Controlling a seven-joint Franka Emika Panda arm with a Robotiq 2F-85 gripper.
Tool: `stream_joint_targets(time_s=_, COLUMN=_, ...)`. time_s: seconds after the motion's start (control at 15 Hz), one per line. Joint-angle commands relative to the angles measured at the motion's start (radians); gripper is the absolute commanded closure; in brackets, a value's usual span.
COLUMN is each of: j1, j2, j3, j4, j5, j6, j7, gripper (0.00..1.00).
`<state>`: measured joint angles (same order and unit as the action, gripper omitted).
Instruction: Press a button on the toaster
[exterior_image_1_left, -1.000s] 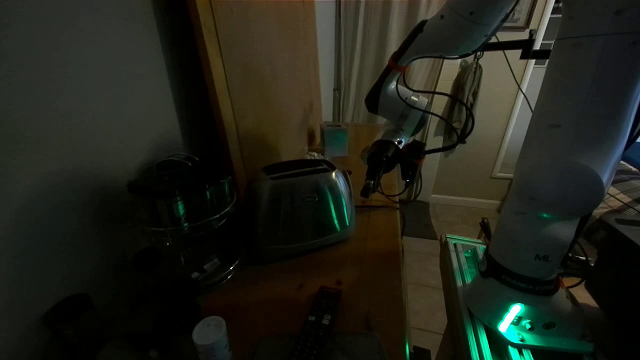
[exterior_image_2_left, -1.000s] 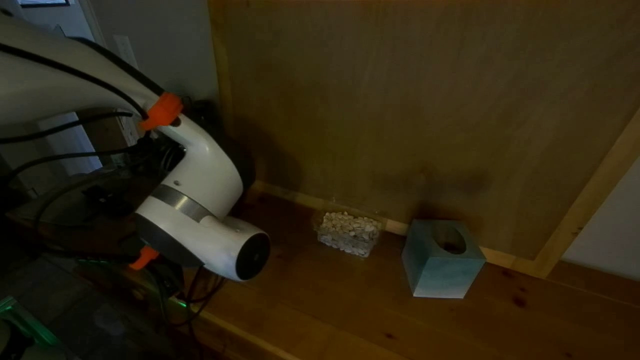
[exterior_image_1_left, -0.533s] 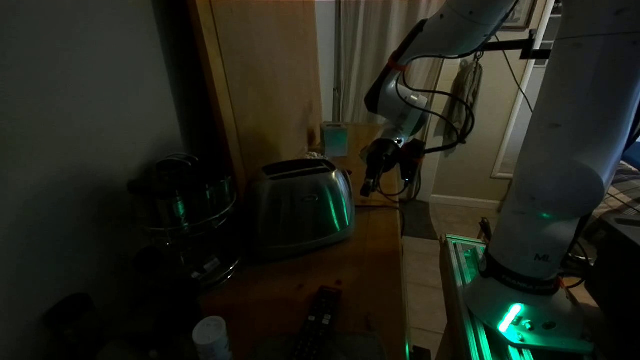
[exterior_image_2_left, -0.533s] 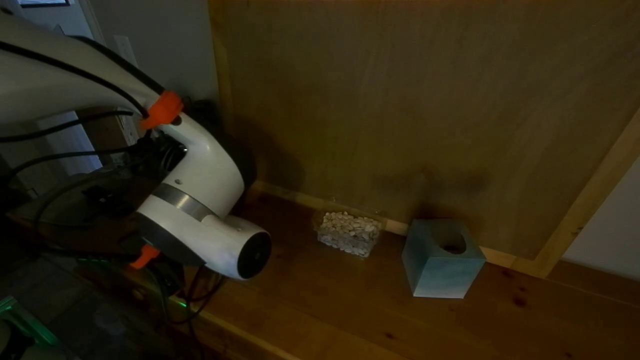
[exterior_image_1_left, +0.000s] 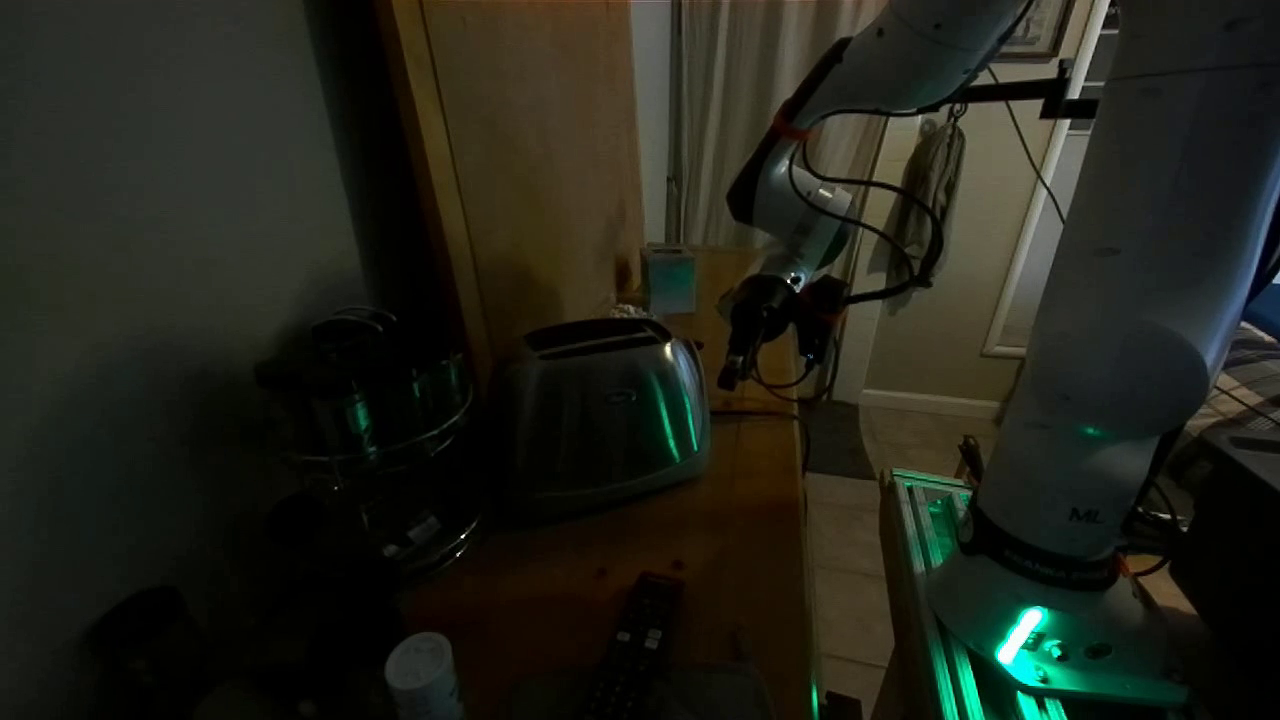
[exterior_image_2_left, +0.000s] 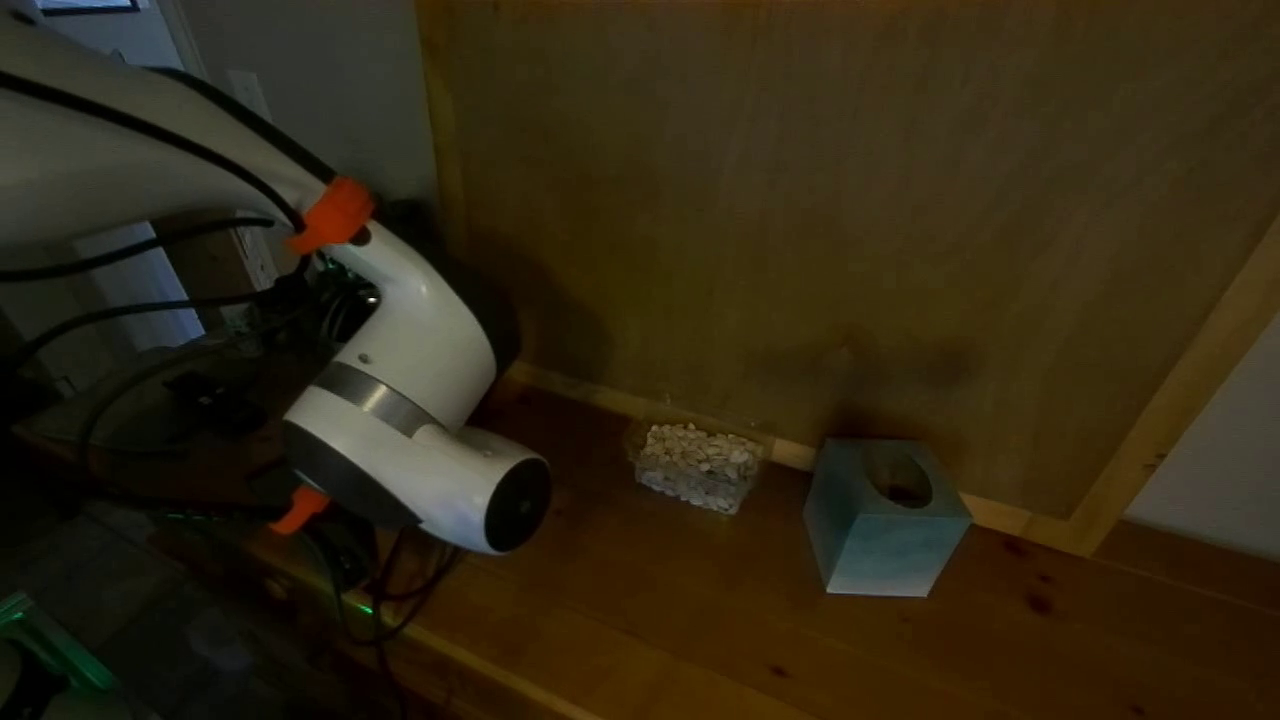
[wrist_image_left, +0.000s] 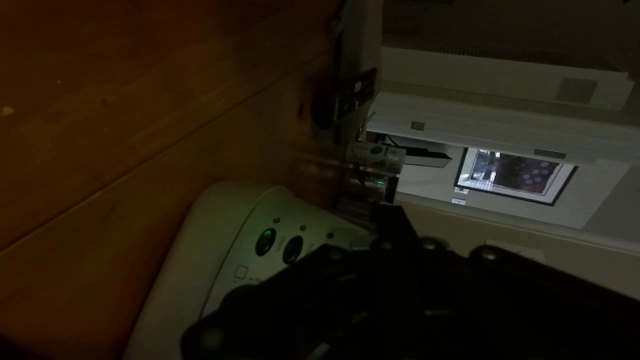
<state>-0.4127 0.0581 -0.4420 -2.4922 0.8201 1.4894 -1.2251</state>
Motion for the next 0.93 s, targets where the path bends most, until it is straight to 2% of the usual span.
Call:
stream_joint_targets(time_s=0.0, j1=-0.003, j2=0.023, j3=0.012, j4=0.026, j5=-0.001, j6=0.003, j7=0.023, gripper=1.00)
stream_joint_targets(time_s=0.87, j1=-0.003, j2=0.040, j3=0.023, j4=0.031, j5=0.009, j6=0.030, j7=0.066, gripper=1.00)
